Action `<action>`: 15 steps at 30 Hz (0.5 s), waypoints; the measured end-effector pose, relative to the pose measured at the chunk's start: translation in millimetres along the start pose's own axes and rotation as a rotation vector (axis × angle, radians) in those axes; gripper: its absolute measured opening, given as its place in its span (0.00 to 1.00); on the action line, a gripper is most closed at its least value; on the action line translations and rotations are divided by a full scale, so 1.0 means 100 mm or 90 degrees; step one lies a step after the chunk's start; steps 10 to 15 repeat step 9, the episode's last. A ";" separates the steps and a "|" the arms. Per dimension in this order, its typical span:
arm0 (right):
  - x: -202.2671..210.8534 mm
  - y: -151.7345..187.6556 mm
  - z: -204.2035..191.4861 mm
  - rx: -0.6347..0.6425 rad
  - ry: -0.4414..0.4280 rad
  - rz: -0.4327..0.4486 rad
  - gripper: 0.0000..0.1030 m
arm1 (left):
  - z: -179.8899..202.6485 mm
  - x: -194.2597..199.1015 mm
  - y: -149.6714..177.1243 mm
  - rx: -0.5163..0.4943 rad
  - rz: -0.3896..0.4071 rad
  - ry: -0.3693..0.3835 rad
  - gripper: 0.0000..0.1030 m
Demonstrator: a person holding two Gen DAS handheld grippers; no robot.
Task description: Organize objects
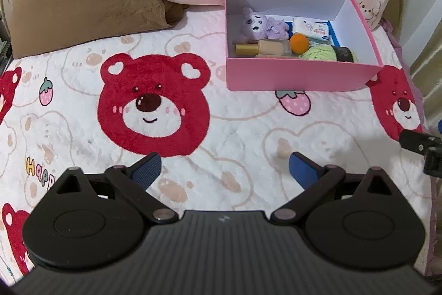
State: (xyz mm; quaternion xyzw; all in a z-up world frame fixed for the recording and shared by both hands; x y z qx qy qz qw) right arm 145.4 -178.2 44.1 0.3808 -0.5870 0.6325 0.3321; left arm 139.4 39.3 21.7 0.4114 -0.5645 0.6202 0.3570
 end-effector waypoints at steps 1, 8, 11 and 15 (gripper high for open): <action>0.00 0.00 0.00 0.000 0.000 0.000 0.89 | 0.00 -0.01 0.00 0.000 0.000 -0.002 0.99; 0.00 0.00 0.00 0.000 0.002 0.000 0.89 | -0.03 -0.02 0.01 0.004 -0.006 0.004 1.00; 0.00 0.00 0.00 0.000 0.002 0.000 0.89 | -0.03 -0.01 0.01 0.005 -0.006 0.005 1.00; 0.00 0.00 0.00 0.000 0.002 0.000 0.89 | -0.03 -0.01 0.01 0.005 -0.006 0.005 1.00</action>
Point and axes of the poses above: each gripper's, at about its wrist camera, not at the fingertips, and x roughly against the way its jaws point, z to its right, y to its underside, the point moved 3 cm from there along -x, roughly the way its jaws point, and after that the axes turned 3 degrees about -z, right-handed, at the moved point
